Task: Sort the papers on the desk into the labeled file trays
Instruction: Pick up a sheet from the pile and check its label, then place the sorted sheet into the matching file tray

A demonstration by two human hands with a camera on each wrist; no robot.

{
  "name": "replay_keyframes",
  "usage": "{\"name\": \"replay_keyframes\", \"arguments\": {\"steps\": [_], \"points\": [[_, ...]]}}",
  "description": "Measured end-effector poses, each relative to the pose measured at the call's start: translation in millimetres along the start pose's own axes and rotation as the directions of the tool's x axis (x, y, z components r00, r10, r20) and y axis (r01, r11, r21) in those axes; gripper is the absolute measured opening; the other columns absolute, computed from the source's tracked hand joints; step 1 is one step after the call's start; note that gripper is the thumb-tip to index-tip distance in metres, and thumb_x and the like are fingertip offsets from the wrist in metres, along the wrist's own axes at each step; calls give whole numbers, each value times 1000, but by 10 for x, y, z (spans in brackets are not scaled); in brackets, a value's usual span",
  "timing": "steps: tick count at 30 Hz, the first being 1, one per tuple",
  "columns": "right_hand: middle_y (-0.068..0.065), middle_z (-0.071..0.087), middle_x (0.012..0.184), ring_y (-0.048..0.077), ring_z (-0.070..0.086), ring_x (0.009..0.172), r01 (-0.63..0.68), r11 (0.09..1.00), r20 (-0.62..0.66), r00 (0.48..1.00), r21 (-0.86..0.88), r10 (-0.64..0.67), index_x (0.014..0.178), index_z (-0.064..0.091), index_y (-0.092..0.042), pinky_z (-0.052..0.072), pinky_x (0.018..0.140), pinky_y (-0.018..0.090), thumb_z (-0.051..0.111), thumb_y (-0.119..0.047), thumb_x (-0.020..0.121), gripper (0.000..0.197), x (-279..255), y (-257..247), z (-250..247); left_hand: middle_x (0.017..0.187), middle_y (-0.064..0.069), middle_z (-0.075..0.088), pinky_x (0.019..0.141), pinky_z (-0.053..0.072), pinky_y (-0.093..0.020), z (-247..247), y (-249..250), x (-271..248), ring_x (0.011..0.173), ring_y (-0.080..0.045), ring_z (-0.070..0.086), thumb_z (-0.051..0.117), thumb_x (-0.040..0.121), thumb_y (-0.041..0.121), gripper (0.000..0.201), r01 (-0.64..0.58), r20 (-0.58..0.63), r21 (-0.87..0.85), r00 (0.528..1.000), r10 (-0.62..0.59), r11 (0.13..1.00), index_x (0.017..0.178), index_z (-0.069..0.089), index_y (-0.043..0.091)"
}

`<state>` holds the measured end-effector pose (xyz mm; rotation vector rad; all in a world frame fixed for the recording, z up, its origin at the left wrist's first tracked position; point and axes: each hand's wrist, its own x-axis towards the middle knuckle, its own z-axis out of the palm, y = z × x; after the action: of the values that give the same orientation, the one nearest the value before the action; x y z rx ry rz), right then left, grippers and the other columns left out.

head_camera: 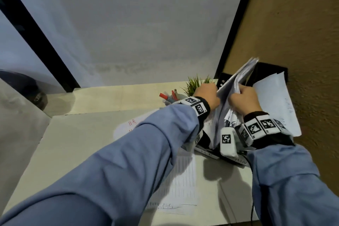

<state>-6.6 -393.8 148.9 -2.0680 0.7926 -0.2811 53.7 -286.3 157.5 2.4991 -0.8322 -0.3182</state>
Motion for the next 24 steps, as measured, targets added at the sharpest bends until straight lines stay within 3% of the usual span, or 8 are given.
{"name": "replay_keyframes", "arguments": {"steps": [3, 6, 12, 15, 18, 20, 22, 24], "points": [[21, 63, 110, 36, 59, 102, -16, 988, -26, 1000, -153, 12, 114, 58, -3, 46, 83, 34, 55, -8, 75, 39, -2, 79, 134, 104, -21, 66, 81, 51, -38, 278, -35, 86, 96, -36, 63, 49, 92, 13, 24, 61, 120, -56, 991, -53, 997, 103, 64, -2], [22, 61, 117, 36, 58, 107, -70, 984, -13, 998, -162, 68, 117, 57, -1, 45, 86, 34, 55, -8, 82, 35, -70, 230, 305, 113, -21, 64, 88, 49, -39, 499, -105, 72, 103, -36, 61, 45, 94, 9, 26, 82, 213, -69, 975, -66, 994, 111, 62, -2], [17, 65, 97, 36, 61, 96, -26, 994, -17, 1000, -104, 24, 104, 57, -2, 48, 78, 35, 58, -17, 82, 27, -71, 330, 348, 110, -17, 65, 83, 46, -35, 492, -241, -89, 100, -32, 60, 36, 99, 34, 41, 84, 125, -241, 991, -55, 967, 113, 61, 4], [1, 54, 69, 25, 57, 71, 132, 991, -40, 991, 32, -130, 105, 58, -17, 42, 66, 26, 59, -20, 84, 21, -236, 195, 291, 100, -5, 65, 74, 53, -33, 375, -509, -269, 85, -21, 64, 39, 96, 46, 43, 172, 75, -623, 984, -160, 763, 116, 57, 13], [-2, 54, 67, 8, 49, 59, 296, 916, 5, 951, 272, -309, 116, 60, -23, 44, 61, 14, 60, -14, 87, 30, -652, 48, 346, 88, -7, 64, 63, 52, -28, 361, -1058, -591, 70, -18, 60, 46, 97, 28, 24, 274, 91, -835, 924, -371, 478, 101, 60, 9], [2, 63, 73, 12, 55, 63, 362, 884, 115, 905, 295, -409, 98, 68, -18, 48, 62, 22, 61, -11, 87, 14, -947, 74, 530, 89, -14, 65, 70, 54, -35, 461, -1517, -869, 72, -24, 61, 49, 94, 15, 15, 384, 72, -763, 849, -523, 519, 92, 60, 4], [6, 67, 72, 14, 58, 64, 361, 895, 245, 872, 262, -423, 80, 69, -16, 49, 63, 26, 62, -12, 87, 11, -1178, 211, 804, 104, -17, 66, 87, 52, -36, 600, -1991, -1181, 93, -30, 63, 54, 89, 14, 21, 578, 41, -477, 767, -640, 662, 104, 61, 1], [4, 67, 72, 14, 59, 65, 328, 933, 393, 846, 147, -359, 73, 68, -13, 48, 63, 28, 61, -14, 86, 14, -1322, 431, 1115, 124, -17, 57, 96, 43, -33, 708, -2307, -1508, 114, -32, 55, 55, 90, 20, 35, 717, 71, -239, 686, -725, 655, 119, 54, 1]]}}
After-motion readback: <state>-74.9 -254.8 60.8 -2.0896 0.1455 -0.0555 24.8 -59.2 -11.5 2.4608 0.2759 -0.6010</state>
